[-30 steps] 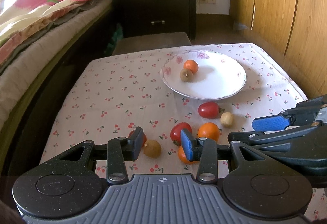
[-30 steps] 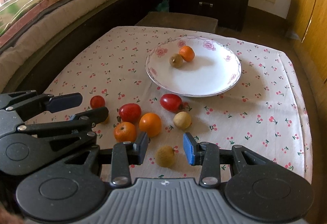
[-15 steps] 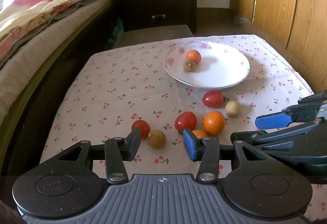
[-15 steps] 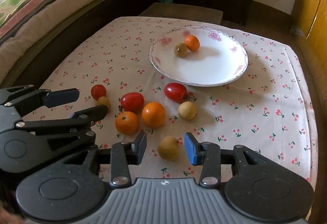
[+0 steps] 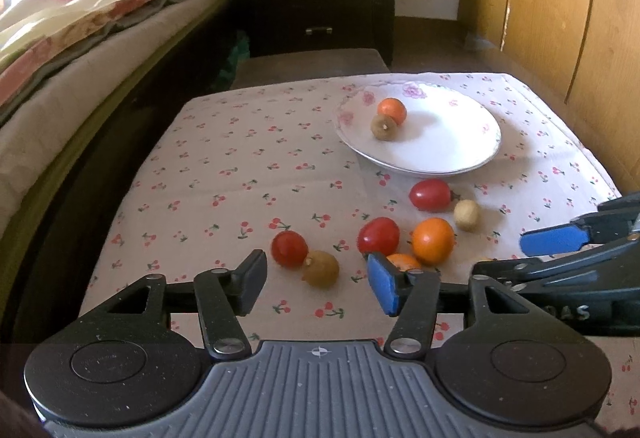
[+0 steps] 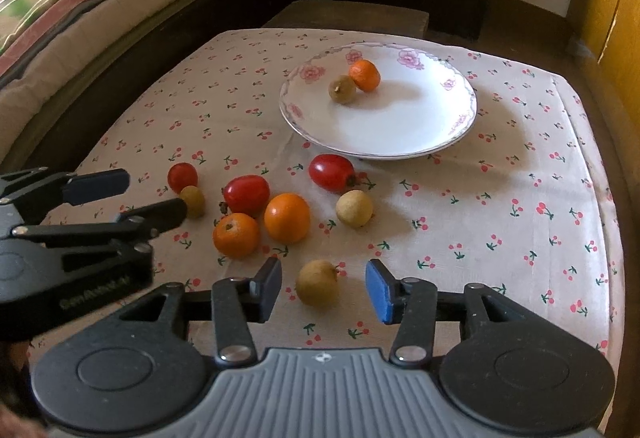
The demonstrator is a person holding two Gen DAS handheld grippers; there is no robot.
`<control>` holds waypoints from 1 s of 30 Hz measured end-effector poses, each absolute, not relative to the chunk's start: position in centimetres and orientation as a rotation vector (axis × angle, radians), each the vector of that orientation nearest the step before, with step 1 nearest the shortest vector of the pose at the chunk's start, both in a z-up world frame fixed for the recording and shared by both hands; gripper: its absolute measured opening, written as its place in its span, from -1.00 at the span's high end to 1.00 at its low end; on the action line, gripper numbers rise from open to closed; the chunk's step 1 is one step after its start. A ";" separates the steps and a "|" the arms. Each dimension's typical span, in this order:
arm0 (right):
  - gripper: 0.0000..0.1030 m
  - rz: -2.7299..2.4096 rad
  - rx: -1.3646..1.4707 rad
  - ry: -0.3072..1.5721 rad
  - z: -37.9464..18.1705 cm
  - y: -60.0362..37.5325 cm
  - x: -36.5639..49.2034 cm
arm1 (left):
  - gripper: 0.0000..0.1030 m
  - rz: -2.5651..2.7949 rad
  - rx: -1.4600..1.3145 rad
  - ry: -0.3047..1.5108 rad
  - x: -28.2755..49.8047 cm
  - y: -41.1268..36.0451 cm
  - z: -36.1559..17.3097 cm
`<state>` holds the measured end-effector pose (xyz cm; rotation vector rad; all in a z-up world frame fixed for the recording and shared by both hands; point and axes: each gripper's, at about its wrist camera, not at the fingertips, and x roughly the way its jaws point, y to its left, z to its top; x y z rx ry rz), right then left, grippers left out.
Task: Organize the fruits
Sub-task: 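Grasp a red tomato with the left tool while the right tool moves over a tan fruit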
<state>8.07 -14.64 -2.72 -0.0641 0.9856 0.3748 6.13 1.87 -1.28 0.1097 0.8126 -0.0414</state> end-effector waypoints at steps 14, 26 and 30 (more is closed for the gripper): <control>0.09 0.394 -0.071 1.031 -4.2 -14.7 8.0 | -0.24 0.023 -0.111 0.841 7.0 7.1 -1.0; 0.29 0.395 -0.166 1.006 -5.0 -13.6 7.6 | -0.13 0.009 -0.070 0.857 8.6 6.6 -2.4; 0.36 0.402 -0.159 1.005 -5.0 -13.9 7.5 | -0.04 0.013 -0.100 0.870 8.9 6.9 -2.7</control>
